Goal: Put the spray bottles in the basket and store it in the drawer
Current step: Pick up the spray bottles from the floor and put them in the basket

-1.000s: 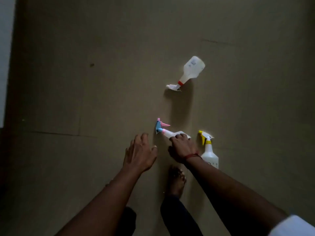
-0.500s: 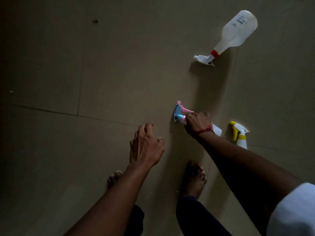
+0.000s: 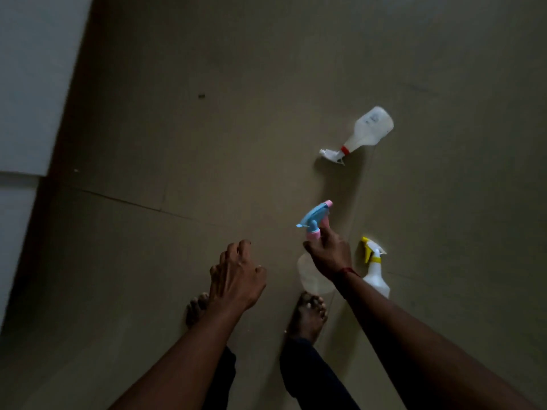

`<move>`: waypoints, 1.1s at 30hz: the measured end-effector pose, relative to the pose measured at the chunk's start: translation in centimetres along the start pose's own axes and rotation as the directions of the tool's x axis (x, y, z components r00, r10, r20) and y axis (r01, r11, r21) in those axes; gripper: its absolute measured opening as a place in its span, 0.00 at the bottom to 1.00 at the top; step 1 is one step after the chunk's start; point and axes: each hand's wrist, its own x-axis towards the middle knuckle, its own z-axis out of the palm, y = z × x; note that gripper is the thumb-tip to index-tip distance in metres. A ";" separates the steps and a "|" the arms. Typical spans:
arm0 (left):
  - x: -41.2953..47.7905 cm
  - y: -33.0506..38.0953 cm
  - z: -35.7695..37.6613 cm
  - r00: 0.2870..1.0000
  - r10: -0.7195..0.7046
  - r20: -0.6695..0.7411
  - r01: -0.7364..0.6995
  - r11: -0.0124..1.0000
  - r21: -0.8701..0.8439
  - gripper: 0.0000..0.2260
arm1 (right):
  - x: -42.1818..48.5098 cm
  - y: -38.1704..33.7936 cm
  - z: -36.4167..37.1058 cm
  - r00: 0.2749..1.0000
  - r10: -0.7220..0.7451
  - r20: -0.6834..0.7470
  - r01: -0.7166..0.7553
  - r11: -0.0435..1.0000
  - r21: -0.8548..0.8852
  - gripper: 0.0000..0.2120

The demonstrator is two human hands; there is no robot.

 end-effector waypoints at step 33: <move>-37.7 -35.5 -42.3 0.635 -0.711 -0.303 0.261 0.566 -0.782 0.31 | -39.5 -62.9 8.4 0.746 -0.566 0.350 0.626 0.776 -0.080 0.13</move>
